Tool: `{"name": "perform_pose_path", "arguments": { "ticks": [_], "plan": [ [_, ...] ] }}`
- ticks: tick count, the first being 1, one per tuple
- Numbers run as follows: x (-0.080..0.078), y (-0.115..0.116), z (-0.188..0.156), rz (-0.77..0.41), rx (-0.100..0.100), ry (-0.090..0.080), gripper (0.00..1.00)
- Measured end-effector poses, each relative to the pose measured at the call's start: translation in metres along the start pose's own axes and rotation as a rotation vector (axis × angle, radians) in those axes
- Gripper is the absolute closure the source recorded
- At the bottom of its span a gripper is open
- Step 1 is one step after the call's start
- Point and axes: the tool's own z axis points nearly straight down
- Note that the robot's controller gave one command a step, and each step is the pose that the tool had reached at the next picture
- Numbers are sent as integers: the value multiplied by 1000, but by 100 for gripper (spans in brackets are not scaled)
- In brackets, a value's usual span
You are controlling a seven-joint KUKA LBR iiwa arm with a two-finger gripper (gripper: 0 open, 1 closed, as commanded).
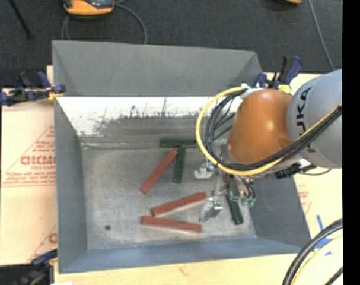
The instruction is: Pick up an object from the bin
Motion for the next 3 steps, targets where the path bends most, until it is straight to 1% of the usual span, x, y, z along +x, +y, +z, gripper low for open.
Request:
{"name": "perform_pose_path", "arguments": {
  "ticks": [1, 2, 3],
  "plan": [
    [-20, -9, 83, -123, 0, 4, 100],
    [-20, -9, 83, -123, 0, 4, 100],
    [-16, -15, -108, -241, 1, -3, 100]
  ]
}}
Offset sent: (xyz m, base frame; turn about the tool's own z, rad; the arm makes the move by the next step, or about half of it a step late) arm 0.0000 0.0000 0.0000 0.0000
